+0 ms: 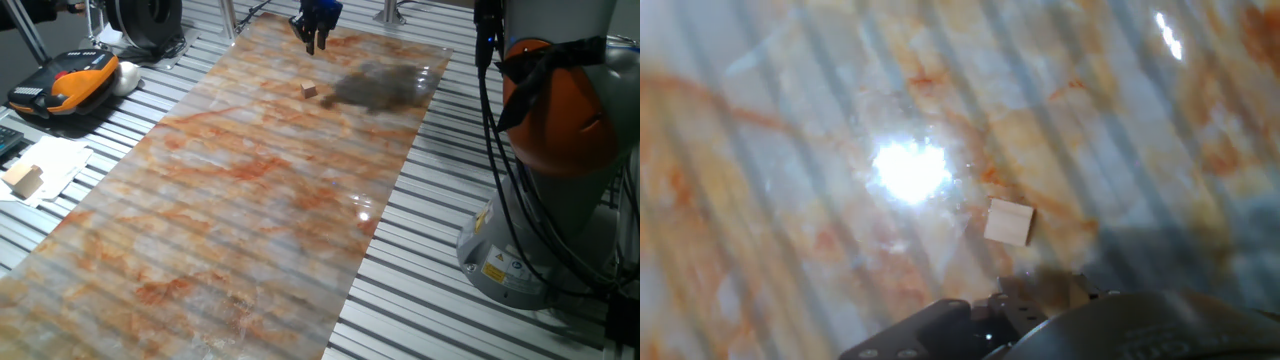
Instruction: Pick up the small block on the left and move it to the right
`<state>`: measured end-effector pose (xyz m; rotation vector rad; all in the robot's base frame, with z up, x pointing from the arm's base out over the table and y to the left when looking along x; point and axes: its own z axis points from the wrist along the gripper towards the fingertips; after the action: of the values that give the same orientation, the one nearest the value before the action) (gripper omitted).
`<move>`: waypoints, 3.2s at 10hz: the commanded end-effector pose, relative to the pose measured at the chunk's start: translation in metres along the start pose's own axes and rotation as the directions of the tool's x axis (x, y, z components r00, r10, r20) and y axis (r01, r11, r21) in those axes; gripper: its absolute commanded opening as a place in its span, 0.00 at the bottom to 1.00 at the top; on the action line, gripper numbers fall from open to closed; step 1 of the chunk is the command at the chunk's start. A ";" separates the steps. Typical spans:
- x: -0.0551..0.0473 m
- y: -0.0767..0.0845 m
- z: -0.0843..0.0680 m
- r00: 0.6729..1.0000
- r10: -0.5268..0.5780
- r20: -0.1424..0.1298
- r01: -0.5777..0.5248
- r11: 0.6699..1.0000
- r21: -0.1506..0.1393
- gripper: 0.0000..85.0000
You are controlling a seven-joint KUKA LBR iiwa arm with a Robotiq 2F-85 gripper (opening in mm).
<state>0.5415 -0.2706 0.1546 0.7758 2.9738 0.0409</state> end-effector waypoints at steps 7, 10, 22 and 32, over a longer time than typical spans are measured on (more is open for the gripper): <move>-0.018 -0.021 0.030 0.998 0.051 0.035 -0.051 0.998 0.020 0.40; -0.018 -0.021 0.035 0.998 0.057 0.037 -0.057 0.998 0.013 0.40; -0.026 -0.012 0.048 0.990 0.136 0.036 -0.136 0.991 -0.010 0.40; -0.028 0.005 0.069 0.991 0.116 0.067 -0.118 0.993 0.019 0.60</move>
<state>0.5727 -0.2796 0.0878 0.9383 2.8677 -0.0142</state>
